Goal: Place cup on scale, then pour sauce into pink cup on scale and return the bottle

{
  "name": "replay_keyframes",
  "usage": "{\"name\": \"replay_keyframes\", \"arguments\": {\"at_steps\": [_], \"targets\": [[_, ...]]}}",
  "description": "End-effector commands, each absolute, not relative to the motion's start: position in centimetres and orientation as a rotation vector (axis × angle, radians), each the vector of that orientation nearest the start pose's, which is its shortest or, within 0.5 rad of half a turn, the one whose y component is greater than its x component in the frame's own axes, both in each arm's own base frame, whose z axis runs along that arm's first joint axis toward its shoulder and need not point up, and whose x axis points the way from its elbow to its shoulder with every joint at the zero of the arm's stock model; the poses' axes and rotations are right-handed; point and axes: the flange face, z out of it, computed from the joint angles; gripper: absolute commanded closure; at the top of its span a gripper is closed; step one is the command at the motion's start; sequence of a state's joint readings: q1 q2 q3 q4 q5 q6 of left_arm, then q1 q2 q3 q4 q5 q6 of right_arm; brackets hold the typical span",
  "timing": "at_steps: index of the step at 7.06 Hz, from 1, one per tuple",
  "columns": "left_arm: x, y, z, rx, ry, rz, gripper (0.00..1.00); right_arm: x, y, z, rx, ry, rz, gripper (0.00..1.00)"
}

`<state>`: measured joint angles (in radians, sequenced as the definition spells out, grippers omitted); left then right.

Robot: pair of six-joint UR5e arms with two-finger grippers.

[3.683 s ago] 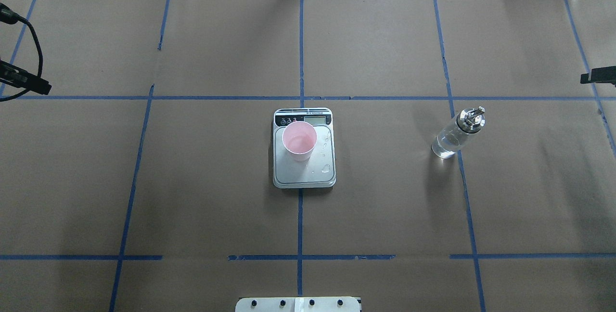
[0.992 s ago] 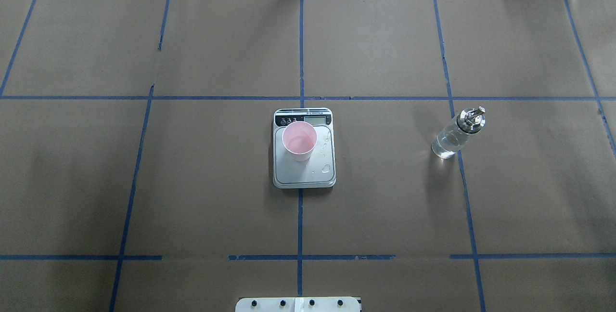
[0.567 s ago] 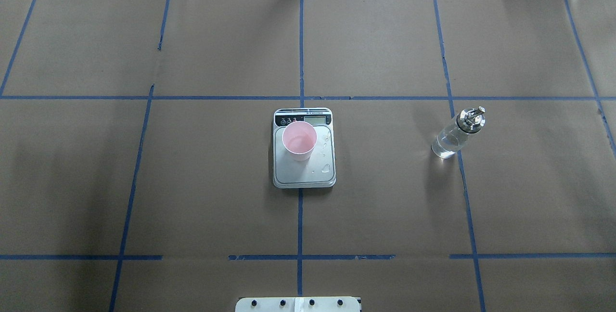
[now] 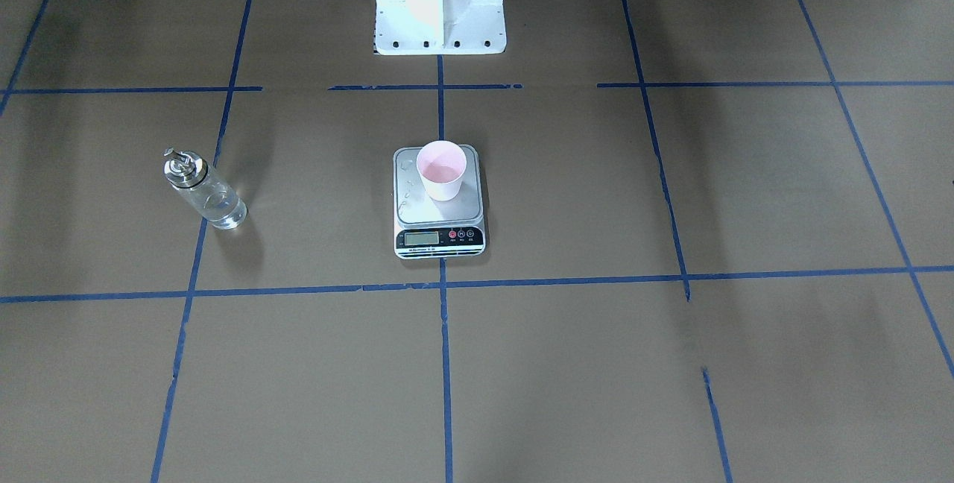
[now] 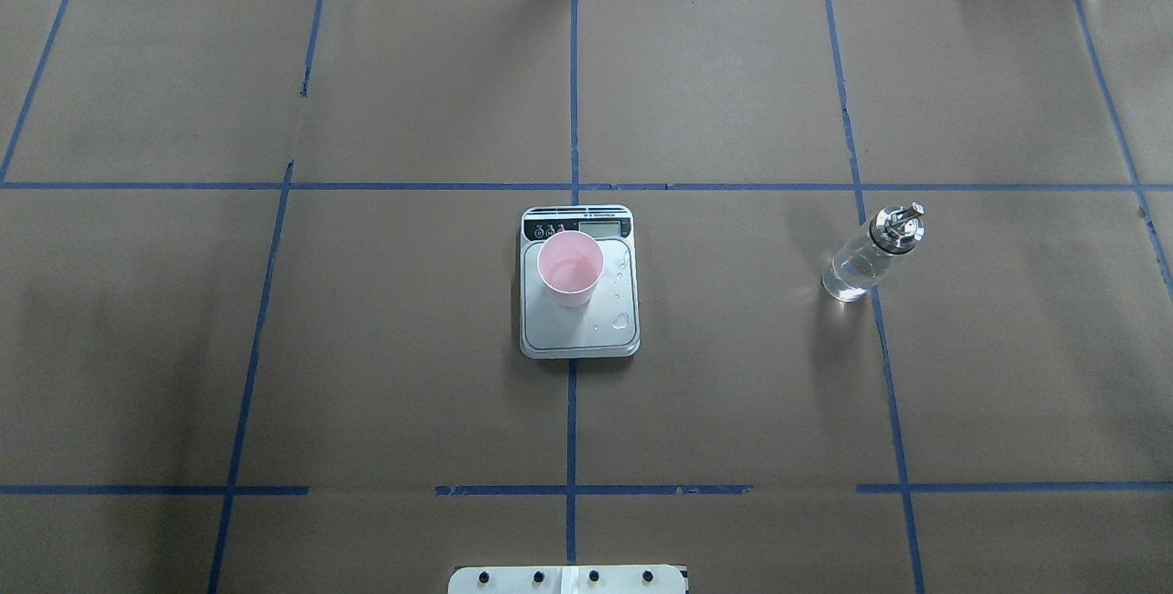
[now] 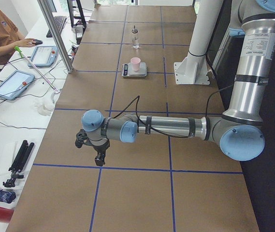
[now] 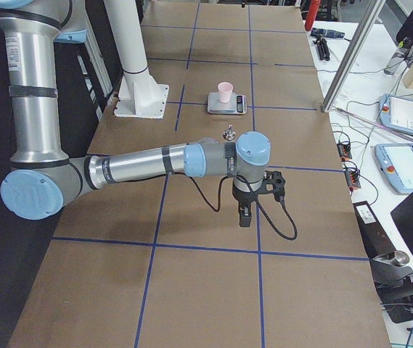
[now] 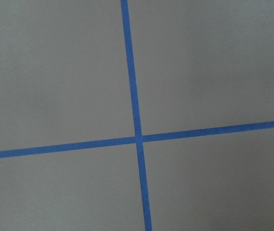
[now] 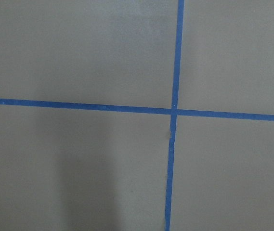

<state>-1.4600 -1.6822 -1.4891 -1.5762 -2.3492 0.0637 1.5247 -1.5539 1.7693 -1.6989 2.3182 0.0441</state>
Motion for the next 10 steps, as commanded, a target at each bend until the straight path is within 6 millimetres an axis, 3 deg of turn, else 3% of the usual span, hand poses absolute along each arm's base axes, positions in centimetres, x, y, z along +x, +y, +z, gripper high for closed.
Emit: {"name": "replay_keyframes", "arguments": {"at_steps": [1, 2, 3, 4, 5, 7, 10], "targets": [[-0.3, -52.7, 65.5, -0.028, 0.788, 0.295, 0.00, 4.3, -49.8, 56.8, 0.048, -0.751, -0.031, 0.00], [-0.1, -53.4, 64.9, -0.018, 0.789, 0.298, 0.00, 4.2, -49.9, 56.7, 0.047, -0.751, -0.029, 0.00], [-1.4, -53.6, 64.0, 0.009, 0.792, 0.282, 0.00, 4.2, -49.9, 56.6, 0.048, -0.751, -0.028, 0.00], [-4.4, -53.8, 63.6, 0.037, 0.790, 0.231, 0.00, 3.7, -50.0, 56.6, 0.044, -0.753, -0.034, 0.00], [-9.3, -52.6, 64.1, 0.067, 0.791, 0.143, 0.00, 3.6, -50.0, 56.8, 0.041, -0.753, -0.033, 0.00], [-9.3, -52.5, 64.3, 0.072, 0.788, 0.138, 0.00, 3.6, -50.0, 56.7, 0.044, -0.758, -0.035, 0.00], [-9.2, -52.9, 62.8, 0.076, 0.804, 0.090, 0.00, 2.9, -50.3, 56.4, 0.043, -0.756, -0.046, 0.00]]}}
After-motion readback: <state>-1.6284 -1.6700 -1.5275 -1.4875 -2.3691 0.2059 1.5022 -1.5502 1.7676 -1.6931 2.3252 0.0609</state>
